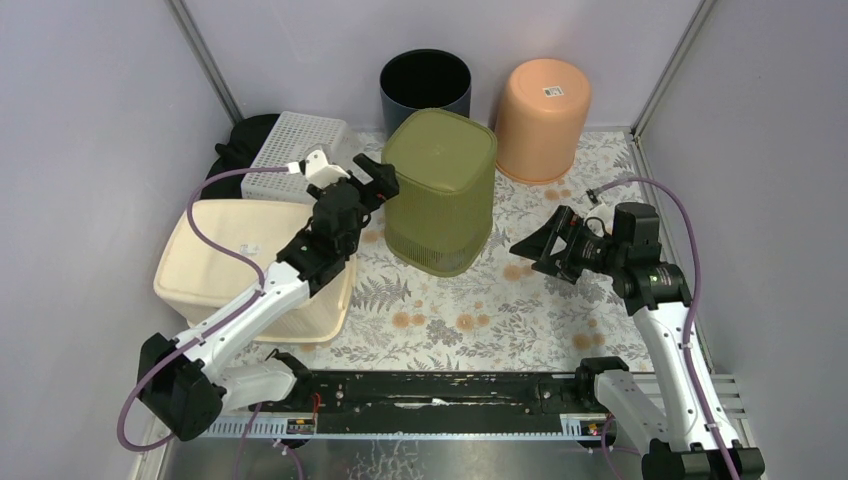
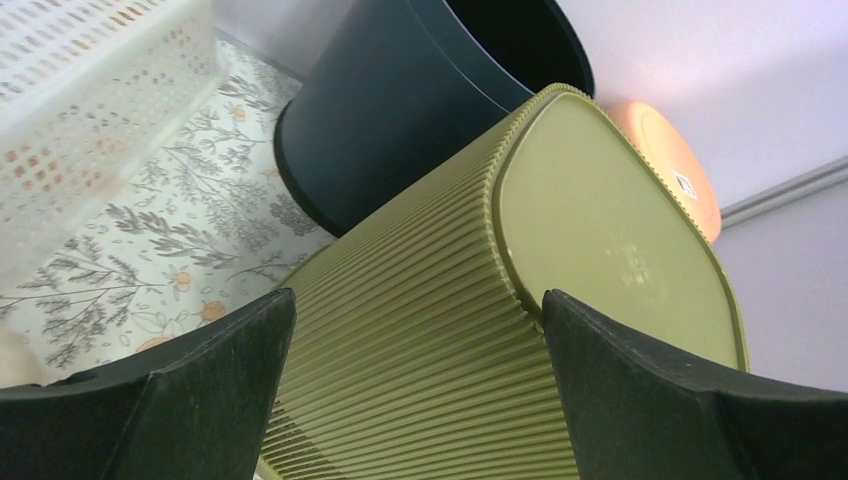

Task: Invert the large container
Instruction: Move the container to the corner of the board.

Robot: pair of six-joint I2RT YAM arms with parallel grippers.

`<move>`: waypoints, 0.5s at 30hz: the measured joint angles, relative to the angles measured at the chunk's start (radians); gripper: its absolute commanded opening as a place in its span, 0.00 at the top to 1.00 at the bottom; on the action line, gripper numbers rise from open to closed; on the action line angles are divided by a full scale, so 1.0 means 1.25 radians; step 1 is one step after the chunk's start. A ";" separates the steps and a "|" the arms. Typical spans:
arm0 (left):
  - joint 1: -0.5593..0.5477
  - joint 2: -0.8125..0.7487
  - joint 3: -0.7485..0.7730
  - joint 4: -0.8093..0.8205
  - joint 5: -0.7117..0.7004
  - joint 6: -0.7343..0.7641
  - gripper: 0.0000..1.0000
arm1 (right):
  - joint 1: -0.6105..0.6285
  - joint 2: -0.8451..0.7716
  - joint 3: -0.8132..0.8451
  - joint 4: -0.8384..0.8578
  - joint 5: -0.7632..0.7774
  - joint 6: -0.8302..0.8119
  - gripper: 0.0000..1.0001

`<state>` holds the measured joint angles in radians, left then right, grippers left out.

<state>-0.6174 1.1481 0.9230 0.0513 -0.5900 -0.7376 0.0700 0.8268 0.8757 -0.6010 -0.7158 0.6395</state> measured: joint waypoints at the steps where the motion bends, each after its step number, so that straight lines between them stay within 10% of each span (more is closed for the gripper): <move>1: 0.004 0.005 0.000 0.009 0.017 0.001 0.00 | 0.000 0.000 0.006 0.000 0.000 0.002 0.00; 15: 0.010 0.022 -0.042 0.118 0.225 -0.004 0.00 | 0.000 -0.001 0.026 0.008 0.015 0.027 0.00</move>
<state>-0.6044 1.1751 0.8707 0.1989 -0.3088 -0.7425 0.0700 0.8257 0.9081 -0.5915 -0.6975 0.6735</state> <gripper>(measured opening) 0.998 0.993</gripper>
